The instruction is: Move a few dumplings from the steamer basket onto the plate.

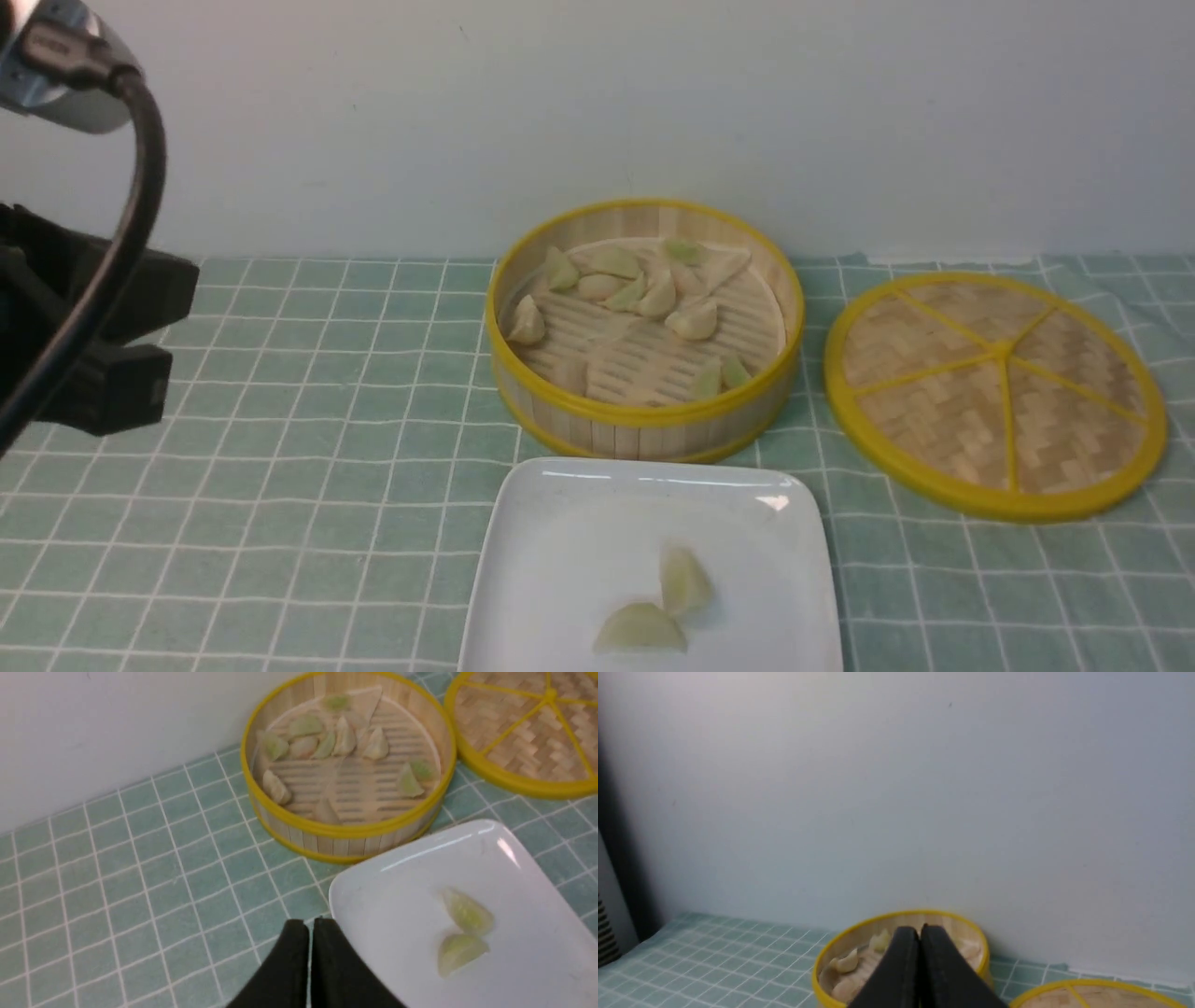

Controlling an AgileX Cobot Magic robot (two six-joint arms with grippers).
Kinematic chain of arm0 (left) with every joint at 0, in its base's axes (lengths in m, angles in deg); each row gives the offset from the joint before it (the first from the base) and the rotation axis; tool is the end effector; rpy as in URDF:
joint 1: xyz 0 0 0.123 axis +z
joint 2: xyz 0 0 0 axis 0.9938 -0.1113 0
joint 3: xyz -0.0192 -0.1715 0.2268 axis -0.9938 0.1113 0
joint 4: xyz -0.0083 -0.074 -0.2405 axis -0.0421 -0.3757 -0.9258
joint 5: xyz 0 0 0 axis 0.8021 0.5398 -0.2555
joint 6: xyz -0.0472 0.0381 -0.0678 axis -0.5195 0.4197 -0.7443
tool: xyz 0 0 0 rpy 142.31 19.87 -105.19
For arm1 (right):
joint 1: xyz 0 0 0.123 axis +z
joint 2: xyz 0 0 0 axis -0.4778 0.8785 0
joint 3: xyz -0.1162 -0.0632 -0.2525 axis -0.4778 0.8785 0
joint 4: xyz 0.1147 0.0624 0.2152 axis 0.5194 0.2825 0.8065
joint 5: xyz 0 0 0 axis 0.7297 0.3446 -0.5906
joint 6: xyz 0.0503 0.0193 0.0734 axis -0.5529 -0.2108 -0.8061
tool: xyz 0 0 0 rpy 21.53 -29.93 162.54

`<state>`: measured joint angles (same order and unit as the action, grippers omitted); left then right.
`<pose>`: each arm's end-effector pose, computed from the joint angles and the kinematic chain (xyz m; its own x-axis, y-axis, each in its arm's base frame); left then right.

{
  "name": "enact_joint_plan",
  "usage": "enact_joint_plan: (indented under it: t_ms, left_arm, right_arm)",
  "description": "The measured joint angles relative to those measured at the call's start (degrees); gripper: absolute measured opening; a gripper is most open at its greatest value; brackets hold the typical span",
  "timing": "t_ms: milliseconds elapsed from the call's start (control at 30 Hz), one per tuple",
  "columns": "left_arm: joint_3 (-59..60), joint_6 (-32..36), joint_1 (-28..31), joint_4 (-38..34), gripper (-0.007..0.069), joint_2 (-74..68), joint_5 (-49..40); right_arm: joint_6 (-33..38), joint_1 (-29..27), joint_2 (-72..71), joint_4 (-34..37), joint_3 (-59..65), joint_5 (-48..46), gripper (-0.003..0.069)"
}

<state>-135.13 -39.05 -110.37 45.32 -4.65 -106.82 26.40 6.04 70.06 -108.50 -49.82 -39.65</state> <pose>0.1396 -0.0666 0.4141 -0.4771 0.2339 -0.8472 0.4186 0.9081 0.0150 0.0137 -0.0135 0.3183 -0.0632 0.1625 -0.9847 -0.3793 0.9087 0.1743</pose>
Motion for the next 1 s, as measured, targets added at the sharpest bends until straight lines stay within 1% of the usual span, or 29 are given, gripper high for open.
enact_joint_plan:
  t_ms: [67,167,200,300,367,700,833,1000]
  left_arm:
    - [0.1,-0.1,0.1,-0.3,-0.0006,0.0,2.5]
    - [0.5,-0.1,0.1,-1.2,-0.0006,0.0,4.9]
    - [0.5,-0.1,0.1,-1.2,-0.0006,0.0,4.9]
    - [1.2,0.2,0.1,-4.7,-0.0006,1.1,5.7]
    - [2.0,0.5,0.1,-5.1,-0.0006,2.1,5.8]
    - [18.9,0.4,0.1,-6.0,-0.0006,22.0,16.6]
    - [22.9,0.2,0.1,-6.7,-0.0006,26.8,18.0]
    - [25.3,0.2,0.1,-6.9,-0.0006,29.2,17.8]
  right_arm:
    - [-1.0,0.0,-0.8,-2.2,0.7,0.1,-0.0014]
    - [-1.7,-0.1,-0.8,-2.6,1.6,0.5,-0.0014]
    - [-1.7,-0.1,-0.8,-2.6,1.6,0.5,-0.0014]
    - [-1.9,-0.1,-0.8,-2.6,1.9,0.8,-0.0014]
    - [-1.9,-0.1,-0.9,-2.7,1.9,0.8,-0.0014]
    - [-1.9,-0.1,-0.9,-2.6,1.9,0.8,-0.0014]
    - [-1.9,-0.1,-0.9,-2.6,1.9,0.8,-0.0014]
    - [-1.9,-0.1,-0.9,-2.6,1.9,0.8,-0.0014]
